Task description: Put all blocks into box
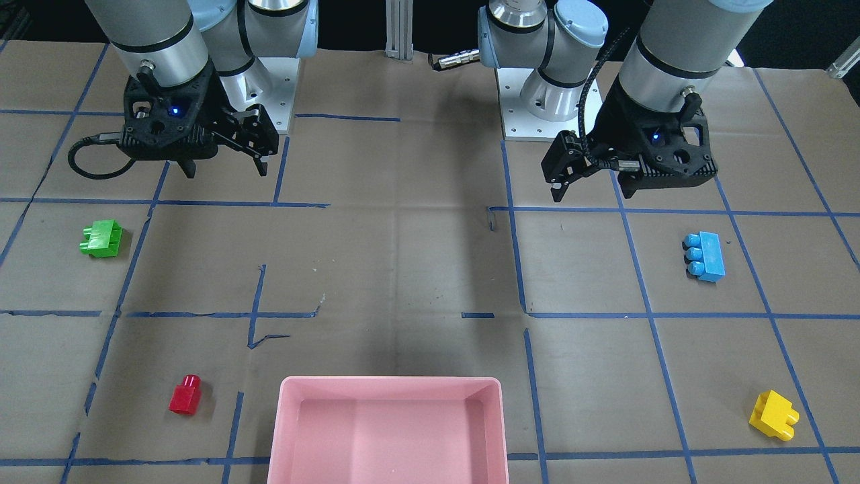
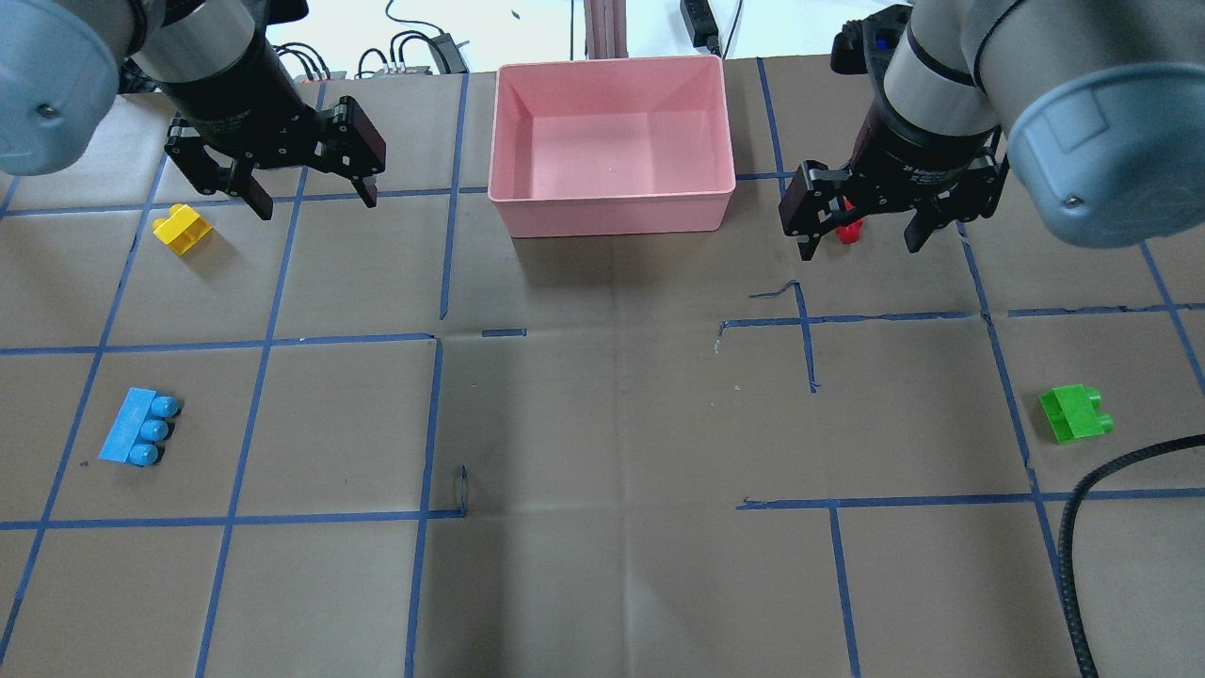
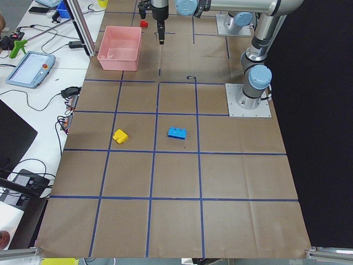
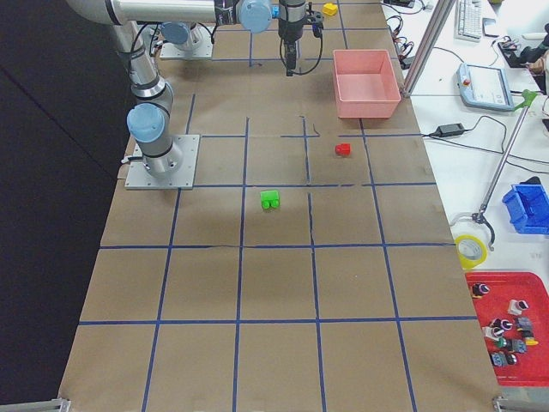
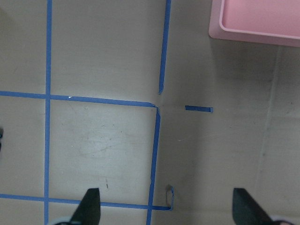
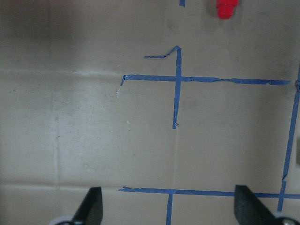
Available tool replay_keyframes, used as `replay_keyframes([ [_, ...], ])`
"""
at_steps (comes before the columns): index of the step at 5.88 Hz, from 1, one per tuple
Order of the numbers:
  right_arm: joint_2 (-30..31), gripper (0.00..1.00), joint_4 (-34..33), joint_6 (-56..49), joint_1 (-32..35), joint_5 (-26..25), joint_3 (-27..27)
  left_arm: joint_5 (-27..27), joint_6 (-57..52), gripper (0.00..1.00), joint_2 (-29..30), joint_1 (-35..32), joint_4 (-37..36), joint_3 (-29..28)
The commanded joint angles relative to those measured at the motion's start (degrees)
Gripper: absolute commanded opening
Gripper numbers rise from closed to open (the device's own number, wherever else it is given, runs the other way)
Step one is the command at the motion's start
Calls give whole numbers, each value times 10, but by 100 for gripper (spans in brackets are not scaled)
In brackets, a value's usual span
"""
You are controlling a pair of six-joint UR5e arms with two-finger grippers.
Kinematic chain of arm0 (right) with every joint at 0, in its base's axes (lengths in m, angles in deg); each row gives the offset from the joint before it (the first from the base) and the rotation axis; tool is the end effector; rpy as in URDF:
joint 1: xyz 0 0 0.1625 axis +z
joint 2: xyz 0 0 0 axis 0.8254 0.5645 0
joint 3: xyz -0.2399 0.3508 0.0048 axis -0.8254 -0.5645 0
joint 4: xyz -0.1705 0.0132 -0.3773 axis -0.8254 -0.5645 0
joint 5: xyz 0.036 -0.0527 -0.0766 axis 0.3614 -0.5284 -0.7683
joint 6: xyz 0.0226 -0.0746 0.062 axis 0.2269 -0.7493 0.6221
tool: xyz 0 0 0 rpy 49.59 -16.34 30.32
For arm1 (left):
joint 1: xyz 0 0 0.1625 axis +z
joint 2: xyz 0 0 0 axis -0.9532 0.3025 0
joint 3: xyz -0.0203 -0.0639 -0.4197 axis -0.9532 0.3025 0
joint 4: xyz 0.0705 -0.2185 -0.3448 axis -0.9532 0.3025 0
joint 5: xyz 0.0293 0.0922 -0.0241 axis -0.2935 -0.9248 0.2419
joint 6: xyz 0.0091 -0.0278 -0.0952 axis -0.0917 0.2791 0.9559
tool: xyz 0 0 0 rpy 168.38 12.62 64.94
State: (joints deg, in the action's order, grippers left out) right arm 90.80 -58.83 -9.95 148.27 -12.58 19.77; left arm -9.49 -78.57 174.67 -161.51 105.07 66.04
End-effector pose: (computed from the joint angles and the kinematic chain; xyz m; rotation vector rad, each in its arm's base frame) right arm 0.1571 -0.4739 0.4666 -0.0720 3.1224 -0.0010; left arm -0.1260 -0.5220 0.4931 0.1348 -3.1316 0.0056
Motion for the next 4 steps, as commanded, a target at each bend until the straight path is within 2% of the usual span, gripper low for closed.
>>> replay_keyframes([
  [1, 1, 100, -1, 1, 0, 0, 0, 1, -1, 100, 0, 0, 0, -1],
  [4, 1, 100, -1, -1, 0, -1, 0, -2, -32, 100, -5, 17, 0, 5],
])
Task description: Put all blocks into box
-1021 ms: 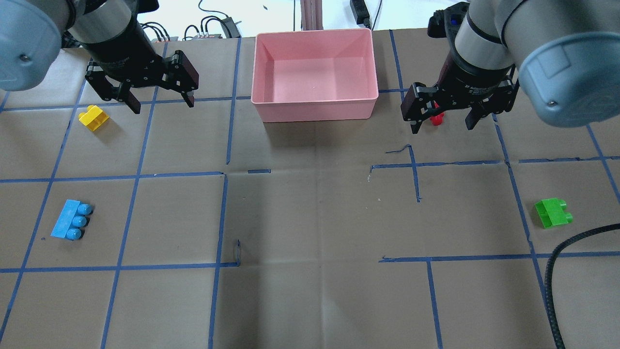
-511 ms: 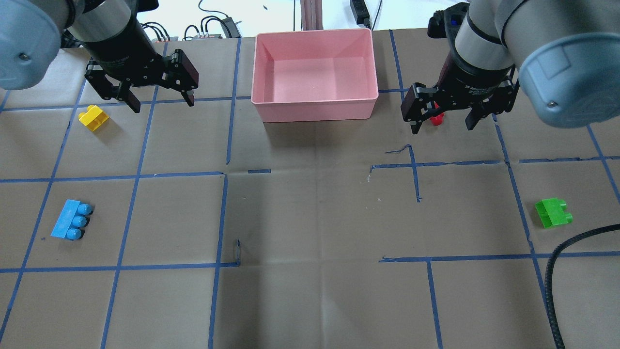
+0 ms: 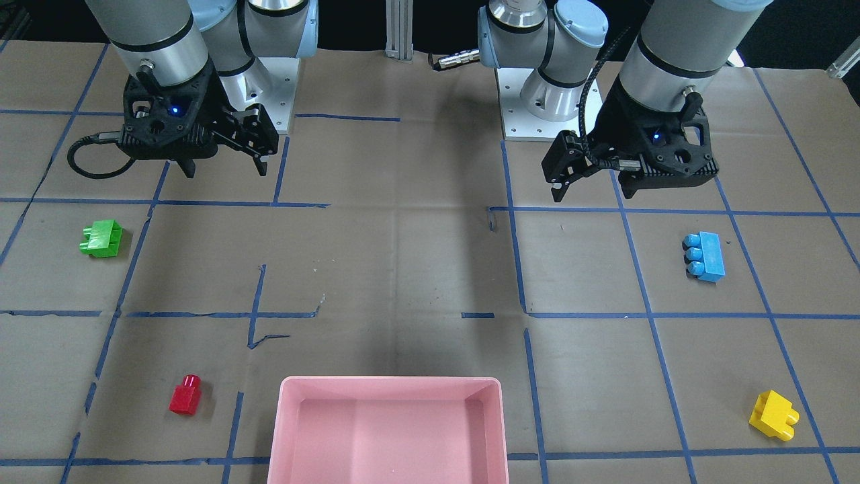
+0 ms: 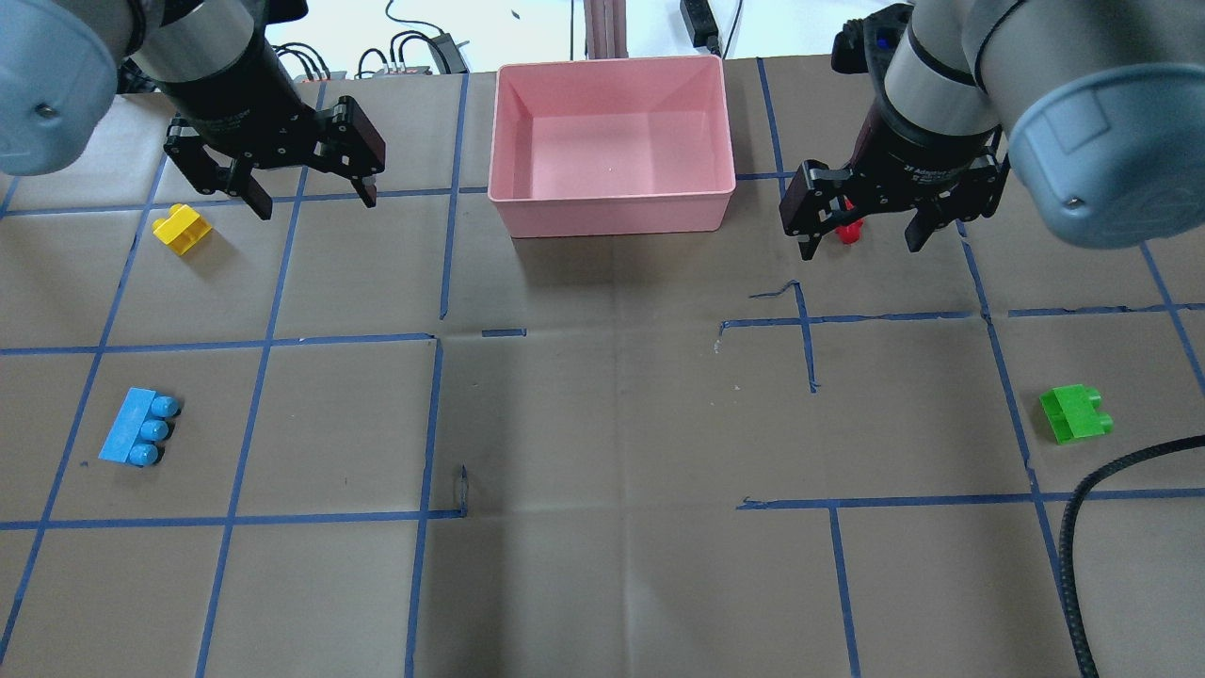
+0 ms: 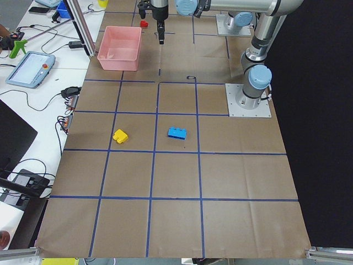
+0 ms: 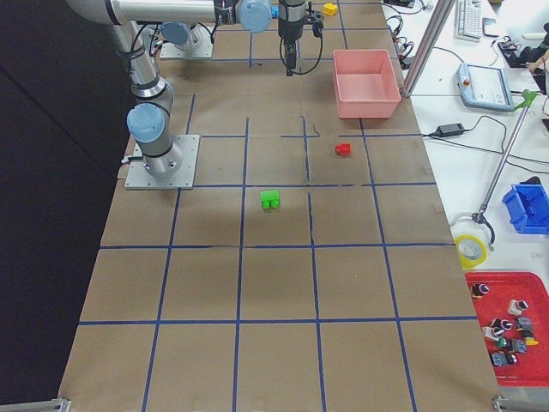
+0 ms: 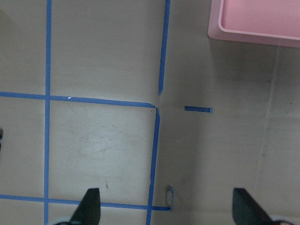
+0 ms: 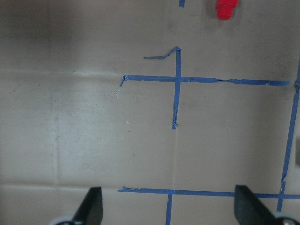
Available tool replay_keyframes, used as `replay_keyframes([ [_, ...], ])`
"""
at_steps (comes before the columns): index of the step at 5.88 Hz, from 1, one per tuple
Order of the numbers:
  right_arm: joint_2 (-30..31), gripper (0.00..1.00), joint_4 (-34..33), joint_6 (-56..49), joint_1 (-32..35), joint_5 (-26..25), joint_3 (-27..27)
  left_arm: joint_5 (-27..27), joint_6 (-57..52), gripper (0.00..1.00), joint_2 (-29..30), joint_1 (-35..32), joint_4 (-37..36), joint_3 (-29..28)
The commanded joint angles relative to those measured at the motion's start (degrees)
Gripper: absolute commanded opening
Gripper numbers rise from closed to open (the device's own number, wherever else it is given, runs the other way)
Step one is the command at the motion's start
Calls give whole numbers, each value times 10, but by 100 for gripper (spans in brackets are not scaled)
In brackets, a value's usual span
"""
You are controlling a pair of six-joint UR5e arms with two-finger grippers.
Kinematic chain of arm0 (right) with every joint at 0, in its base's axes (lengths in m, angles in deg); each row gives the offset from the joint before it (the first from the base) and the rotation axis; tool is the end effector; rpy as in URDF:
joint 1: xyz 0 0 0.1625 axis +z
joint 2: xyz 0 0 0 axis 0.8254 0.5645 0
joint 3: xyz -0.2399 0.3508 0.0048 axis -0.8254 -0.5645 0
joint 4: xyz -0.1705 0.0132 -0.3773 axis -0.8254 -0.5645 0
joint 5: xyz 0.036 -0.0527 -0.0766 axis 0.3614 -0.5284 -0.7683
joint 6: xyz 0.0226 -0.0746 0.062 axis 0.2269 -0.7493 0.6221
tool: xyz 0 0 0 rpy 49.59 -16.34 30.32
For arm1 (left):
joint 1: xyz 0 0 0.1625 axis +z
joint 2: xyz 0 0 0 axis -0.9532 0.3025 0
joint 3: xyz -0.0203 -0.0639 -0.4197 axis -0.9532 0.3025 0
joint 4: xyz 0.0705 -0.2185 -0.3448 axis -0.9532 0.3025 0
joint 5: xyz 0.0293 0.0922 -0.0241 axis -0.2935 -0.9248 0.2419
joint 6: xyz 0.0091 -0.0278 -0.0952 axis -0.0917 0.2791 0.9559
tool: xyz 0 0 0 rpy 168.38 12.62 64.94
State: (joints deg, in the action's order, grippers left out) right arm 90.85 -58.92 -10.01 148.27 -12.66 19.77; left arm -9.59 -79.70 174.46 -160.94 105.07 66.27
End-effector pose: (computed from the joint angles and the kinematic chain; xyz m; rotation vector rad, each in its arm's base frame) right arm 0.1570 -0.4738 0.4671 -0.0737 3.1237 -0.0049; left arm -0.1206 -0.5217 0.4930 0.1196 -3.1340 0.0052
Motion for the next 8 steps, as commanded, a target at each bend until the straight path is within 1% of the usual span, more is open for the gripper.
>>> replay_keyframes([
  [1, 0, 100, 0, -5, -1, 0, 0, -1, -105, 100, -5, 61, 0, 7],
  [2, -1, 100, -1, -9, -7, 0, 2, 0, -214, 100, -5, 139, 0, 16],
  [3, 0, 100, -14, -68, -31, -4, 1, -4, -318, 100, -3, 211, 1, 17],
  [4, 2, 100, -11, -127, -93, -3, 1, -4, -418, 100, -3, 278, 4, 18],
  [5, 2, 100, -12, -240, -166, -3, 1, -3, -515, 100, -3, 346, 1, 32],
  [6, 2, 100, -10, -274, -214, -4, 2, -2, -579, 100, -7, 399, -3, 47],
  [7, -2, 100, -17, -337, -253, -33, 2, -2, -605, 100, -10, 429, -13, 61],
  [8, -15, 100, -22, -338, -291, -30, 23, -3, -630, 100, -3, 437, -51, 85],
])
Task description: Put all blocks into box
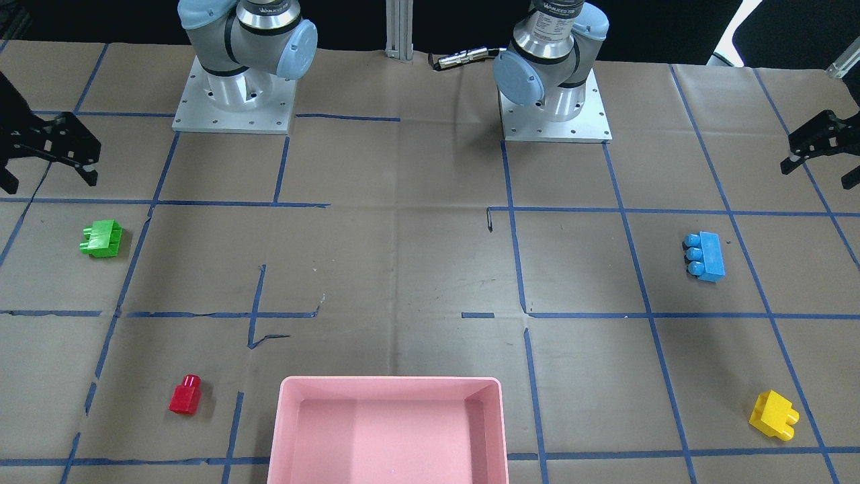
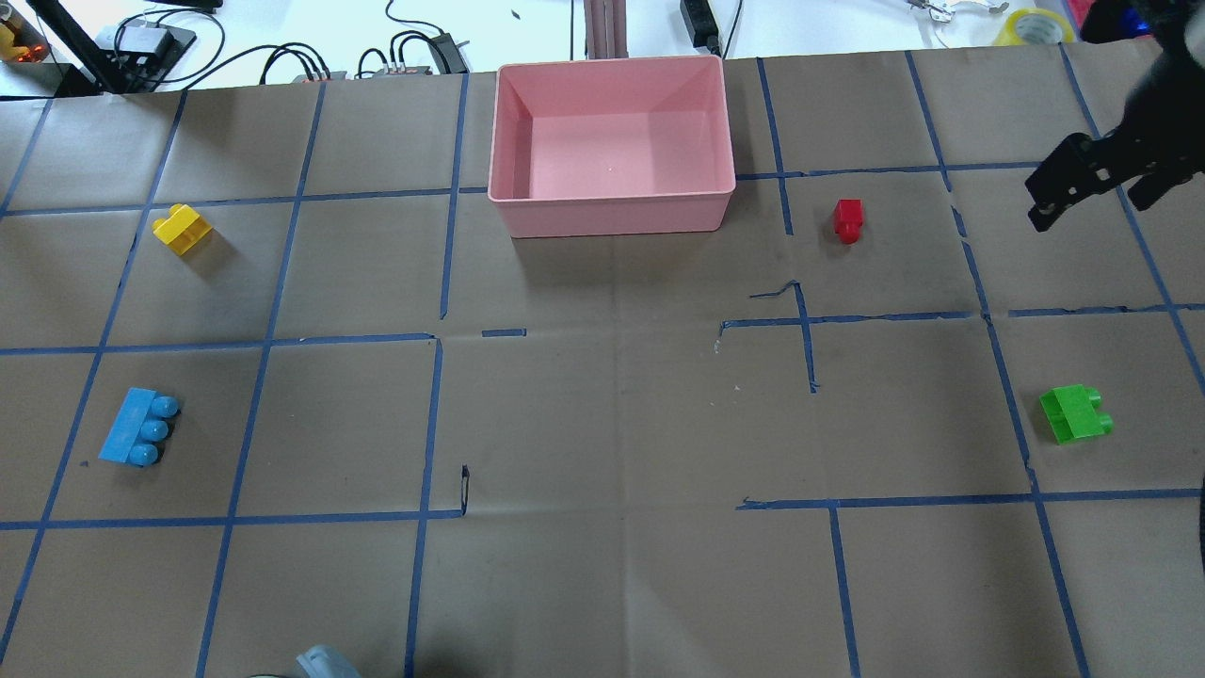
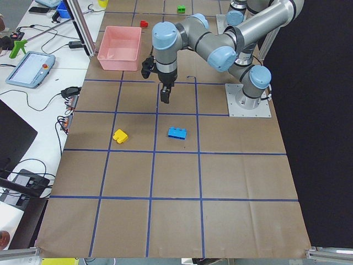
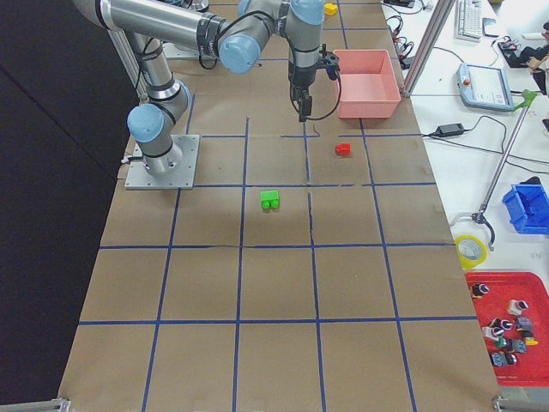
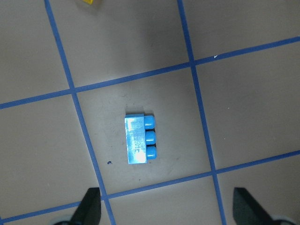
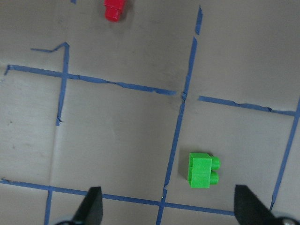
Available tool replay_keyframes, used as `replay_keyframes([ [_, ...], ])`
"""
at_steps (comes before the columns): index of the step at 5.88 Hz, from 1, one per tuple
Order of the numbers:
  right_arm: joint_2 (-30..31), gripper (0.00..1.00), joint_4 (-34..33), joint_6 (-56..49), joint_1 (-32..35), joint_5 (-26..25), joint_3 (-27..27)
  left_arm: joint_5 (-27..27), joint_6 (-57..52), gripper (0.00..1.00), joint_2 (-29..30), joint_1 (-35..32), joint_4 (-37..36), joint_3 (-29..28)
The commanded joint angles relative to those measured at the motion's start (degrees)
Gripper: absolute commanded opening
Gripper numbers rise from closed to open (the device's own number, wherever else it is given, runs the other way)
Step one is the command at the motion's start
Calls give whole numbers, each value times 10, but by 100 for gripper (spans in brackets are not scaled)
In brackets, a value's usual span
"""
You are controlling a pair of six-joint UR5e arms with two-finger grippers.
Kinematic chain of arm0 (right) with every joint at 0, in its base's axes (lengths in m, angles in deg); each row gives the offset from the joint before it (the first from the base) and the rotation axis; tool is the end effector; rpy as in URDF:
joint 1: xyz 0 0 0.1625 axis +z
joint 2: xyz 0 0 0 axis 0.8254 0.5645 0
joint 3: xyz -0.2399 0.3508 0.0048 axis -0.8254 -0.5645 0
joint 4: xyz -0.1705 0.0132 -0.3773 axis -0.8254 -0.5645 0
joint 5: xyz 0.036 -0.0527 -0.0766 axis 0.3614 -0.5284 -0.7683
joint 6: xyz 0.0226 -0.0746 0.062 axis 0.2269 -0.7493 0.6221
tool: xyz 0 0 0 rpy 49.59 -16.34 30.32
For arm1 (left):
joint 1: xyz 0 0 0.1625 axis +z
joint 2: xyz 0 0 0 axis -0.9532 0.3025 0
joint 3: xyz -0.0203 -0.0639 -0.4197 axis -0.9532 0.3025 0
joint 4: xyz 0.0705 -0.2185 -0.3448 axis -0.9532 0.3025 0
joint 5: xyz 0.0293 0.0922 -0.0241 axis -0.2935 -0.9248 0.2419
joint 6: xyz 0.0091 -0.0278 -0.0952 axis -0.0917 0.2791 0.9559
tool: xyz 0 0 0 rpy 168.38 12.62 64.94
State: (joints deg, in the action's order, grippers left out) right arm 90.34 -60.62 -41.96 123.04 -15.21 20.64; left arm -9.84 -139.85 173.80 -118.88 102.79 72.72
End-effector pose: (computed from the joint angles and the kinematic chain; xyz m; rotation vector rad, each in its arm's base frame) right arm -0.0655 -0.4973 0.4584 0.2554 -3.1025 -0.0071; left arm 0.2516 -0.4587 0.4477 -0.3698 -3.0739 -0.0561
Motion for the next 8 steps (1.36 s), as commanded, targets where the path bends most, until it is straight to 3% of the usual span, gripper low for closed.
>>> replay_keyframes([
  [1, -7, 100, -62, -16, -82, -8, 80, 0, -33, 100, 6, 23, -88, 66],
  [2, -7, 100, -135, -16, -113, -6, 137, 1, -27, 100, 6, 24, -171, 127],
  [4, -10, 100, -173, -23, -148, -4, 202, 9, 3, 100, 20, 23, -304, 228],
  [6, -46, 99, -290, -19, -151, -8, 264, 47, 19, 100, 76, 23, -342, 235],
  [8, -85, 98, -330, -20, -151, -7, 281, 49, 20, 99, 109, 23, -368, 244],
])
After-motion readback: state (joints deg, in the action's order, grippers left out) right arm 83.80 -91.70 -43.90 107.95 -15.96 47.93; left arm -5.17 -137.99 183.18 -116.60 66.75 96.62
